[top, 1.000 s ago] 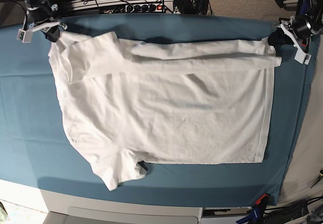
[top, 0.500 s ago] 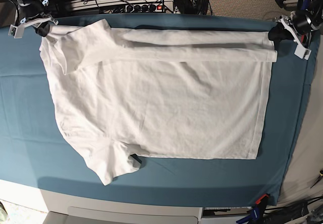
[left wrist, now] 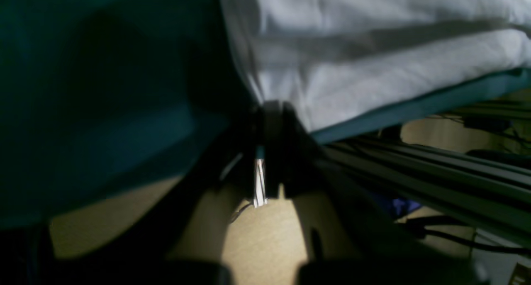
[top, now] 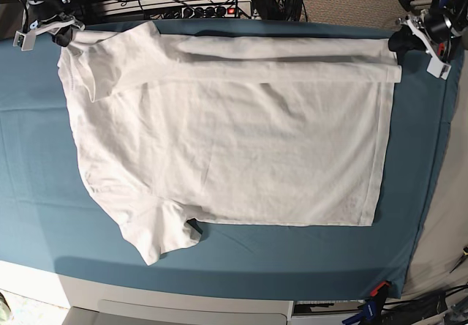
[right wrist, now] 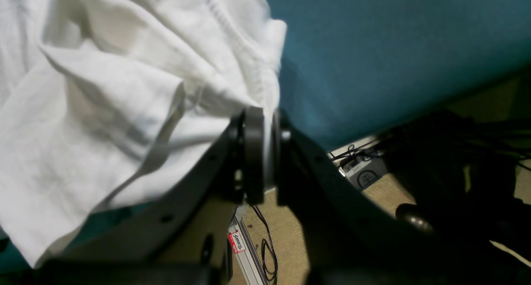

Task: Fold the T-shirt properly
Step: 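Pull the folded edge with both grippers to straighten it, then release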

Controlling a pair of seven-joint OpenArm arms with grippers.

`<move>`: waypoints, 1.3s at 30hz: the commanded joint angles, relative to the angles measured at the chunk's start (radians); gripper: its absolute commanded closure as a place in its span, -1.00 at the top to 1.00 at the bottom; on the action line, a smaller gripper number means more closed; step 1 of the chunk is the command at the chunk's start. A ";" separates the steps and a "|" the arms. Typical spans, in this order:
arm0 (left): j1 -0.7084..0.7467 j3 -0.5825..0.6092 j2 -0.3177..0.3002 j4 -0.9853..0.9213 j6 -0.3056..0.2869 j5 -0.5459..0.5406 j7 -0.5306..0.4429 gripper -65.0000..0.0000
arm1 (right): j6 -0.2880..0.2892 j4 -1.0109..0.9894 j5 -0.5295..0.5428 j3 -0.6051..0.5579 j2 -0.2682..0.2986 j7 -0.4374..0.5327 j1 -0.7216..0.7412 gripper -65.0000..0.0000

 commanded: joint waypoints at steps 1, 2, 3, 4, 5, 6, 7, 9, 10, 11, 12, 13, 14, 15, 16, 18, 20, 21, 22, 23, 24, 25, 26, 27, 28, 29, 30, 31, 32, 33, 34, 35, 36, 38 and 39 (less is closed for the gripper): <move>0.020 -0.002 -0.016 0.005 0.004 0.039 0.052 -1.00 | -0.003 0.018 0.007 0.013 0.016 0.014 -0.008 -1.00; 0.019 -0.002 -0.016 0.007 0.004 0.039 0.052 -1.00 | -0.003 0.018 0.007 0.013 0.016 0.012 -0.008 -1.00; 0.019 -0.004 -0.016 0.010 0.004 0.039 0.052 -1.00 | -0.003 0.018 0.007 0.013 0.016 0.010 -0.008 -1.00; 0.019 -0.006 -0.016 0.012 0.004 0.040 0.052 -1.00 | -0.003 0.018 0.007 0.013 0.016 0.009 -0.009 -1.00; 0.019 -0.012 -0.015 0.016 0.004 0.043 0.052 -1.00 | -0.003 0.018 0.007 0.013 0.016 0.008 -0.015 -1.00; 0.019 -0.023 -0.015 0.019 0.004 0.044 0.052 -1.00 | -0.003 0.018 0.007 0.013 0.017 0.010 -0.019 -1.00; 0.019 -0.038 -0.015 0.021 0.004 0.046 0.052 -1.00 | -0.003 0.018 0.005 0.013 0.017 0.010 -0.020 -1.00; 0.019 -0.075 -0.016 0.022 0.004 0.045 0.051 -1.00 | -0.002 0.018 -0.005 0.013 0.017 0.011 -0.020 -1.00; 0.021 -0.092 -0.016 0.022 0.004 0.044 0.052 -1.00 | -0.003 0.018 -0.005 0.013 0.017 0.012 -0.020 -1.00; 0.024 -0.105 -0.016 0.022 0.004 0.039 0.052 -1.00 | -0.003 0.018 -0.004 0.013 0.017 0.013 -0.019 -1.00; 0.026 -0.114 -0.016 0.022 0.004 0.037 0.052 -1.00 | -0.003 0.018 -0.004 0.013 0.016 0.016 -0.019 -1.00; 0.028 -0.118 -0.016 0.022 0.004 0.036 0.051 -1.00 | -0.003 0.018 -0.004 0.013 0.016 0.017 -0.019 -1.00; 0.028 -0.119 -0.016 0.022 0.004 0.034 0.052 -1.00 | -0.003 0.018 -0.004 0.013 0.016 0.019 -0.019 -1.00; 0.028 -0.118 -0.015 0.022 0.004 0.032 0.051 -1.00 | -0.003 0.018 -0.004 0.013 0.016 0.019 -0.019 -1.00; 0.027 -0.118 -0.014 0.022 0.003 0.022 0.051 -1.00 | -0.003 0.018 -0.004 0.013 0.016 0.019 -0.019 -1.00; 0.027 -0.118 -0.013 0.022 -0.005 0.014 0.047 -1.00 | -0.003 0.018 -0.004 0.013 0.016 0.019 -0.019 -1.00; 0.027 -0.118 -0.013 0.022 -0.004 0.015 0.044 -1.00 | -0.003 0.018 -0.003 0.013 0.016 0.019 -0.019 -1.00; 0.027 -0.118 -0.013 0.022 -0.004 0.015 0.043 -0.98 | -0.002 0.018 0.000 0.013 0.016 0.018 -0.019 -1.00; 0.027 -0.118 -0.013 0.022 -0.004 0.015 0.037 -0.85 | -0.003 0.018 0.003 0.013 0.016 0.018 -0.019 -1.00; 0.027 -0.118 -0.013 0.022 -0.004 0.015 0.033 -0.71 | -0.003 0.018 0.004 0.013 0.016 0.018 -0.019 -1.00; 0.027 -0.118 -0.013 0.022 -0.005 0.016 0.030 -0.57 | -0.002 0.018 0.004 0.013 0.016 0.019 -0.019 -0.84; 0.028 -0.118 -0.013 0.022 -0.016 0.016 0.025 -0.44 | -0.002 0.018 0.004 0.013 0.016 0.019 -0.019 -0.67; 0.028 -0.118 -0.013 0.022 -0.039 0.018 0.021 -0.35 | -0.002 0.018 0.004 0.013 0.016 0.021 -0.019 -0.51; 0.028 -0.118 -0.013 0.022 -0.060 0.020 0.018 -0.28 | -0.002 0.018 0.003 0.013 0.016 0.024 -0.019 -0.39; 0.028 -0.118 -0.013 0.022 -0.064 0.021 0.018 -0.27 | -0.003 0.018 0.003 0.013 0.016 0.031 -0.019 -0.35; 0.027 -0.118 -0.013 0.022 -0.064 0.022 0.016 -0.27 | -0.003 0.018 0.003 0.013 0.014 0.043 -0.019 -0.35; 0.028 -0.119 -0.013 0.022 -0.064 0.024 0.015 -0.27 | -0.003 0.018 0.003 0.013 0.013 0.055 -0.019 -0.35; 0.031 -0.120 -0.013 0.022 -0.064 0.023 0.013 -0.27 | -0.003 0.018 0.003 0.013 0.013 0.060 -0.019 -0.35; 0.031 -0.120 -0.013 0.022 -0.064 0.024 0.013 -0.27 | -0.003 0.018 0.003 0.013 0.014 0.065 -0.019 -0.35; 0.031 -0.120 -0.013 0.022 -0.064 0.024 0.012 -0.27 | -0.003 0.018 0.003 0.013 0.013 0.071 -0.019 -0.35; 0.031 -0.120 -0.013 0.023 -0.067 0.024 0.011 -0.27 | -0.003 0.018 0.003 0.013 0.013 0.073 -0.019 -0.35; 0.031 -0.121 -0.013 0.023 -0.077 0.024 0.011 -0.27 | -0.003 0.018 0.002 0.014 0.013 0.074 -0.019 -0.35; 0.031 -0.122 -0.013 0.024 -0.089 0.023 0.011 -0.27 | -0.003 0.018 0.003 0.018 0.013 0.075 -0.019 -0.35; 0.038 -0.137 -0.013 0.033 -0.106 0.023 0.010 -0.27 | -0.003 0.018 0.003 0.032 0.014 0.086 -0.019 -0.35; 0.045 -0.150 -0.013 0.045 -0.109 0.023 0.010 -0.27 | -0.003 0.018 0.003 0.044 0.014 0.091 -0.019 -0.35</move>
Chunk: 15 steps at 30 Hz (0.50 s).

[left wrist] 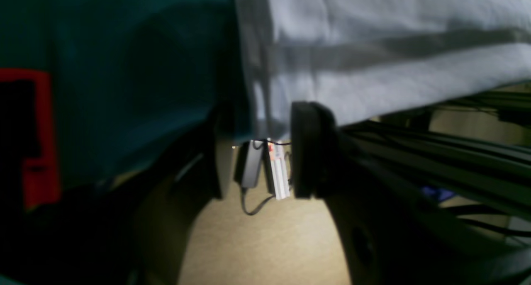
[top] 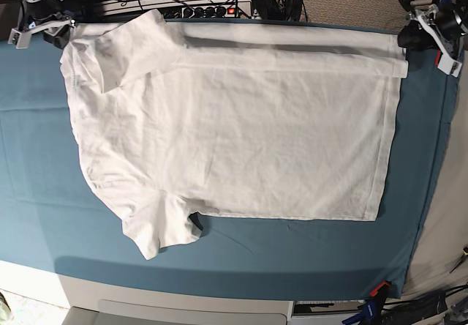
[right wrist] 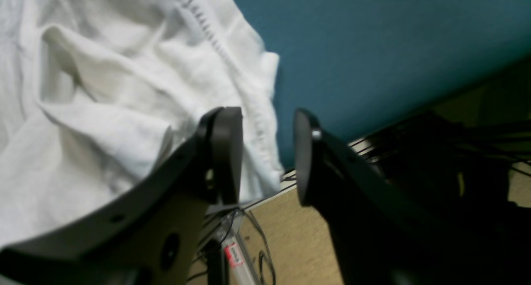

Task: Fold the T-shirt properly
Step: 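Pull the folded edge with both grippers to straighten it, then release, then move both grippers to the shirt's hem corners and grasp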

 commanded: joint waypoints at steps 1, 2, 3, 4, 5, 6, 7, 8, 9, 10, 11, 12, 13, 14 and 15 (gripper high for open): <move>0.016 -0.032 -0.022 0.031 -0.008 -0.013 -0.016 -0.27 | 0.002 0.018 0.007 0.027 0.014 0.029 -0.007 -0.35; 0.025 -0.054 -0.022 0.049 -0.008 -0.013 -0.018 -0.27 | 0.002 0.019 0.007 0.043 0.014 0.033 -0.005 -0.35; 0.033 -0.076 -0.022 0.068 -0.007 -0.013 -0.018 -0.27 | 0.002 0.023 0.007 0.059 0.014 0.037 -0.005 -0.35; 0.041 -0.098 -0.022 0.087 -0.007 -0.013 -0.018 -0.27 | 0.002 0.031 0.007 0.074 0.014 0.045 -0.005 -0.35; 0.045 -0.118 -0.022 0.108 -0.007 -0.013 -0.018 -0.27 | 0.002 0.042 0.006 0.088 0.014 0.050 -0.005 -0.35; 0.051 -0.136 -0.023 0.129 -0.006 -0.013 -0.018 -0.27 | 0.002 0.056 0.007 0.101 0.015 0.059 -0.005 -0.35; 0.055 -0.150 -0.023 0.151 -0.003 -0.014 -0.018 -0.27 | 0.002 0.075 0.006 0.111 0.016 0.071 -0.004 -0.35; 0.056 -0.158 -0.024 0.175 0.010 -0.014 -0.017 -0.27 | 0.002 0.097 0.006 0.119 0.019 0.076 0.004 -0.35; 0.056 -0.161 -0.025 0.199 0.032 -0.013 -0.016 -0.27 | 0.002 0.121 0.003 0.124 0.026 0.077 0.017 -0.35; 0.056 -0.161 -0.028 0.225 0.047 -0.012 -0.017 -0.27 | 0.002 0.145 -0.005 0.124 0.036 0.077 0.036 -0.35; 0.051 -0.161 -0.029 0.254 0.050 -0.006 -0.019 -0.27 | 0.002 0.170 -0.019 0.124 0.049 0.076 0.062 -0.35; 0.041 -0.161 -0.031 0.283 0.050 0.003 -0.019 -0.27 | 0.002 0.192 -0.033 0.123 0.062 0.076 0.093 -0.35; 0.027 -0.160 -0.035 0.311 0.051 0.011 -0.019 -0.27 | 0.002 0.209 -0.048 0.120 0.077 0.077 0.128 -0.35; 0.010 -0.160 -0.042 0.333 0.066 0.018 -0.020 -0.29 | 0.002 0.220 -0.071 0.112 0.093 0.077 0.163 -0.35; -0.013 -0.160 -0.049 0.349 0.083 0.029 -0.029 -0.29 | 0.002 0.221 -0.097 0.098 0.107 0.079 0.199 -0.35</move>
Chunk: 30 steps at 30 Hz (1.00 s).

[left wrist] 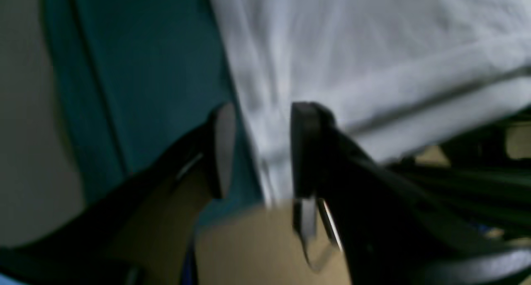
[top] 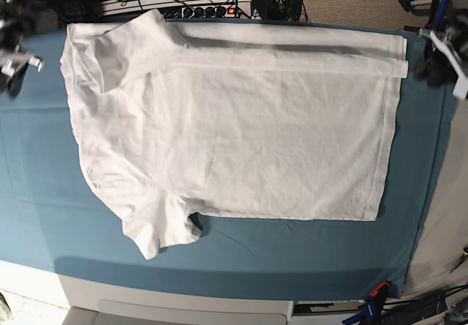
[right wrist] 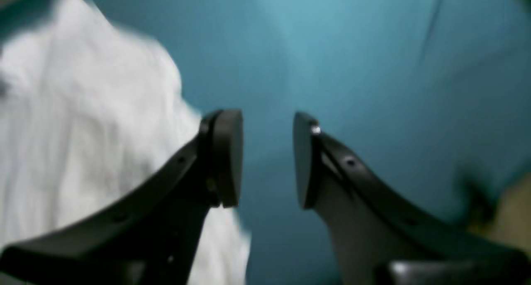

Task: Fold the T-shirt properly
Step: 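Move both grippers to the shirt's hem corners and grasp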

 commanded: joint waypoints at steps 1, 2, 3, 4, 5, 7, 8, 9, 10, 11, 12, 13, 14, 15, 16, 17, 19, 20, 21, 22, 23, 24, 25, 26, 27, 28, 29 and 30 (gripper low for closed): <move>-0.023 -0.011 -0.033 0.018 0.012 0.014 -0.039 -0.29 | -0.009 0.006 -0.018 -0.014 0.022 0.022 0.032 -0.35; -0.054 -0.011 -0.042 0.016 0.023 0.028 -0.056 -0.29 | -0.011 0.001 -0.044 -0.040 0.027 0.032 0.072 -0.35; -0.087 -0.011 -0.053 0.011 0.037 0.038 -0.069 -0.31 | -0.011 -0.011 -0.064 -0.072 0.031 0.047 0.109 -0.35; -0.124 -0.006 -0.063 0.004 0.049 0.046 -0.079 -0.35 | -0.011 -0.027 -0.084 -0.107 0.032 0.064 0.147 -0.35; -0.163 0.004 -0.075 -0.007 0.056 0.057 -0.090 -0.38 | -0.011 -0.048 -0.104 -0.146 0.032 0.077 0.188 -0.35; -0.241 0.048 -0.098 -0.038 0.056 0.089 -0.114 -0.40 | -0.011 -0.108 -0.145 -0.236 0.032 0.089 0.274 -0.35; -0.282 0.082 -0.109 -0.057 0.059 0.105 -0.121 -0.40 | -0.011 -0.148 -0.171 -0.284 0.031 0.098 0.320 -0.35; -0.325 0.126 -0.119 -0.080 0.071 0.120 -0.126 -0.40 | -0.011 -0.196 -0.201 -0.332 0.032 0.107 0.365 -0.35; -0.370 0.175 -0.129 -0.108 0.085 0.142 -0.134 -0.40 | -0.011 -0.248 -0.233 -0.379 0.031 0.116 0.411 -0.35; -0.418 0.229 -0.134 -0.139 0.091 0.169 -0.146 -0.40 | -0.012 -0.306 -0.266 -0.422 0.032 0.127 0.456 -0.35; -0.467 0.282 -0.134 -0.175 0.095 0.193 -0.156 -0.40 | -0.012 -0.368 -0.294 -0.460 0.032 0.137 0.502 -0.35; -0.519 0.335 -0.133 -0.217 0.104 0.211 -0.163 -0.40 | -0.012 -0.433 -0.314 -0.494 0.031 0.145 0.547 -0.35; -0.574 0.387 -0.130 -0.266 0.105 0.222 -0.166 -0.40 | -0.012 -0.499 -0.327 -0.524 0.031 0.150 0.592 -0.35; -0.631 0.437 -0.127 -0.320 0.105 0.233 -0.170 -0.40 | -0.012 -0.565 -0.336 -0.549 0.031 0.152 0.636 -0.35; -0.692 0.486 -0.124 -0.382 0.105 0.243 -0.176 -0.40 | -0.012 -0.631 -0.339 -0.569 0.031 0.152 0.680 -0.35; -0.756 0.533 -0.119 -0.450 0.105 0.248 -0.179 -0.40 | -0.011 -0.696 -0.338 -0.585 0.031 0.153 0.723 -0.35; -0.894 0.606 -0.103 -0.600 0.105 0.246 -0.180 -0.40 | -0.011 -0.822 -0.338 -0.607 0.032 0.156 0.809 -0.35; -0.967 0.635 -0.090 -0.683 0.104 0.246 -0.180 -0.40 | -0.011 -0.883 -0.338 -0.613 0.032 0.158 0.852 -0.35; -1.039 0.658 -0.077 -0.769 0.101 0.245 -0.180 -0.40 | -0.011 -0.943 -0.338 -0.617 0.032 0.164 0.894 -0.35; -1.111 0.678 -0.061 -0.859 0.090 0.245 -0.187 -0.40 | -0.011 -1.003 -0.338 -0.618 0.032 0.170 0.937 -0.35; -1.181 0.696 -0.045 -0.952 0.075 0.244 -0.201 -0.41 | -0.011 -1.064 -0.338 -0.618 0.032 0.175 0.981 -0.35; -1.249 0.714 -0.029 -1.046 0.074 0.246 -0.216 -0.43 | -0.011 -1.123 -0.339 -0.618 0.033 0.175 1.025 -0.35; -1.315 0.731 -0.013 -1.142 0.074 0.247 -0.233 -0.45 | -0.011 -1.182 -0.340 -0.618 0.032 0.176 1.067 -0.35; -1.378 0.747 0.005 -1.239 0.073 0.248 -0.248 -0.45 | -0.011 -1.238 -0.347 -0.618 0.032 0.177 1.107 -0.35; -1.436 0.759 0.022 -1.332 0.073 0.257 -0.260 -0.45 | -0.011 -1.291 -0.361 -0.618 0.031 0.179 1.144 -0.35; -1.485 0.767 0.040 -1.419 0.073 0.273 -0.275 -0.45 | -0.011 -1.340 -0.379 -0.618 0.031 0.183 1.176 -0.35; -1.526 0.769 0.057 -1.499 0.068 0.290 -0.295 -0.45 | -0.011 -1.384 -0.404 -0.618 0.032 0.185 1.206 -0.35; -1.556 0.769 0.072 -1.570 0.065 0.304 -0.317 -0.46 | -0.011 -1.424 -0.430 -0.618 0.031 0.190 1.230 -0.35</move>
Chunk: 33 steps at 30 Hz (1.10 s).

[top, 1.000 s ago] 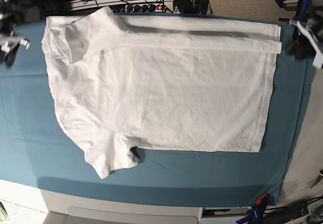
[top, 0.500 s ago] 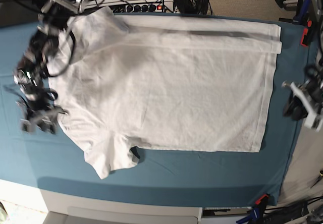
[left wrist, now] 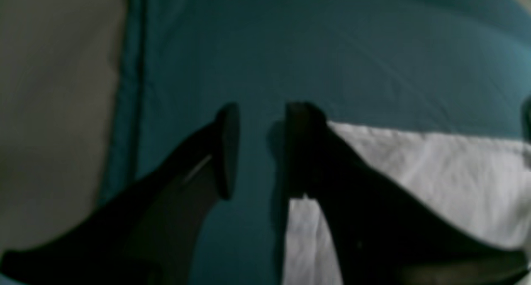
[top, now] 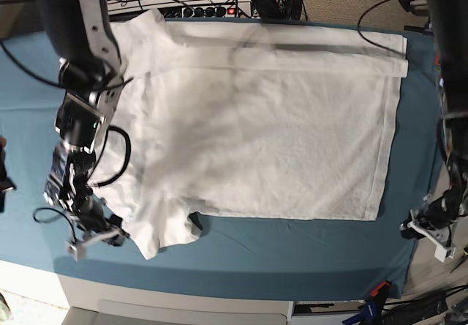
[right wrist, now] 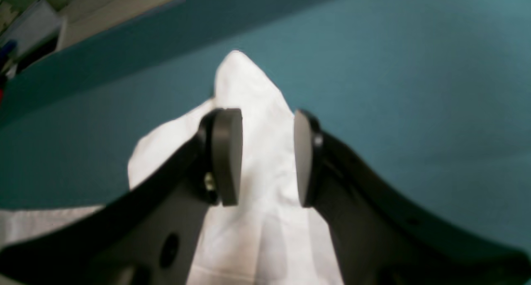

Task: Fold the T-shirt properly
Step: 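Move both grippers to the shirt's hem corners and grasp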

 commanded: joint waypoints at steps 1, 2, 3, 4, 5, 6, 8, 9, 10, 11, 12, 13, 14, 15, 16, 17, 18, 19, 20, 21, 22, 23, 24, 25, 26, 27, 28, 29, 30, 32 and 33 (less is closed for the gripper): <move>-0.050 -0.004 -0.002 -0.042 -0.011 0.004 -0.035 -0.48 | 0.003 -0.016 -0.008 0.000 0.011 0.020 0.052 -0.35; -0.061 -0.004 0.009 -0.087 -0.010 0.014 -0.055 -0.51 | 0.003 -0.044 -0.020 0.000 0.011 0.020 0.065 -0.35; -0.063 -0.004 0.018 -0.117 -0.003 0.023 -0.067 -0.53 | 0.003 -0.064 -0.027 0.000 0.011 0.021 0.072 -0.35; -0.061 -0.004 0.028 -0.134 0.005 0.031 -0.076 -0.53 | 0.003 -0.076 -0.029 0.000 0.011 0.023 0.072 -0.35; -0.058 -0.004 0.037 -0.145 0.014 0.051 -0.080 -0.53 | 0.003 -0.078 -0.035 0.000 0.010 0.026 0.071 -0.35; -0.055 -0.004 0.045 -0.151 0.022 0.070 -0.080 -0.52 | 0.003 -0.080 -0.044 0.000 0.008 0.026 0.069 -0.35; -0.044 -0.004 0.056 -0.151 0.033 0.089 -0.079 -0.52 | 0.003 -0.082 -0.049 0.000 0.008 0.024 0.069 -0.35; -0.036 -0.004 0.061 -0.151 0.039 0.089 -0.078 -0.52 | 0.003 -0.082 -0.049 0.000 0.009 0.020 0.069 -0.35; -0.027 -0.004 0.065 -0.151 0.039 0.089 -0.075 -0.52 | 0.003 -0.082 -0.050 0.000 0.009 0.018 0.069 -0.35; -0.018 -0.004 0.069 -0.151 0.037 0.089 -0.073 -0.53 | 0.003 -0.082 -0.050 0.000 0.009 0.017 0.069 -0.35; -0.008 -0.004 0.073 -0.151 0.036 0.088 -0.074 -0.52 | 0.003 -0.082 -0.049 0.000 0.009 0.017 0.069 -0.35; 0.002 -0.007 0.076 -0.151 0.034 0.085 -0.075 -0.52 | 0.004 -0.082 -0.049 0.000 0.009 0.017 0.069 -0.35; 0.010 -0.011 0.079 -0.151 0.034 0.076 -0.075 -0.52 | 0.004 -0.082 -0.049 0.000 0.008 0.017 0.069 -0.35; 0.016 -0.019 0.082 -0.151 0.029 0.069 -0.075 -0.52 | 0.004 -0.082 -0.049 0.000 0.009 0.017 0.069 -0.35; 0.020 -0.028 0.084 -0.151 0.024 0.066 -0.074 -0.52 | 0.004 -0.082 -0.049 0.000 0.008 0.018 0.069 -0.35; 0.022 -0.039 0.086 -0.151 0.020 0.066 -0.073 -0.52 | 0.004 -0.082 -0.049 0.000 0.008 0.018 0.069 -0.35; 0.022 -0.050 0.088 -0.151 0.014 0.066 -0.073 -0.52 | 0.004 -0.082 -0.049 0.000 0.009 0.018 0.069 -0.35; 0.021 -0.061 0.089 -0.151 0.005 0.066 -0.073 -0.52 | 0.004 -0.082 -0.049 0.000 0.009 0.018 0.069 -0.35; 0.018 -0.071 0.092 -0.151 0.000 0.063 -0.073 -0.53 | 0.004 -0.082 -0.049 0.000 0.009 0.016 0.069 -0.35; 0.016 -0.079 0.095 -0.151 0.000 0.058 -0.070 -0.53 | 0.004 -0.082 -0.049 0.000 0.009 0.016 0.069 -0.35; 0.015 -0.084 0.098 -0.150 0.000 0.057 -0.069 -0.53 | 0.004 -0.082 -0.049 0.000 0.009 0.014 0.069 -0.35; 0.013 -0.087 0.103 -0.150 -0.010 0.051 -0.066 -0.52 | 0.004 -0.082 -0.049 0.000 0.009 0.014 0.069 -0.35; 0.013 -0.087 0.106 -0.149 -0.024 0.042 -0.060 -0.52 | 0.004 -0.082 -0.049 0.000 0.009 0.015 0.069 -0.35; 0.013 -0.087 0.110 -0.146 -0.031 0.032 -0.053 -0.52 | 0.004 -0.082 -0.049 0.000 0.009 0.015 0.069 -0.35; 0.013 -0.087 0.114 -0.146 -0.032 0.024 -0.051 -0.52 | 0.004 -0.082 -0.049 0.000 0.009 0.015 0.069 -0.35; 0.013 -0.087 0.117 -0.146 -0.034 0.020 -0.052 -0.52 | 0.004 -0.082 -0.049 0.000 0.009 0.015 0.069 -0.35; 0.012 -0.087 0.122 -0.146 -0.035 0.016 -0.052 -0.52 | 0.004 -0.082 -0.049 0.000 0.009 0.015 0.069 -0.35; 0.010 -0.087 0.125 -0.146 -0.039 0.017 -0.052 -0.52 | 0.004 -0.082 -0.049 0.000 0.009 0.015 0.069 -0.35; 0.010 -0.087 0.129 -0.146 -0.043 0.017 -0.051 -0.52 | 0.004 -0.082 -0.049 0.000 0.009 0.016 0.069 -0.35; 0.010 -0.087 0.134 -0.146 -0.053 0.016 -0.051 -0.52 | 0.004 -0.082 -0.049 0.000 0.008 0.020 0.069 -0.35; 0.010 -0.087 0.136 -0.146 -0.053 0.016 -0.051 -0.52 | 0.004 -0.082 -0.049 0.000 0.009 0.021 0.069 -0.35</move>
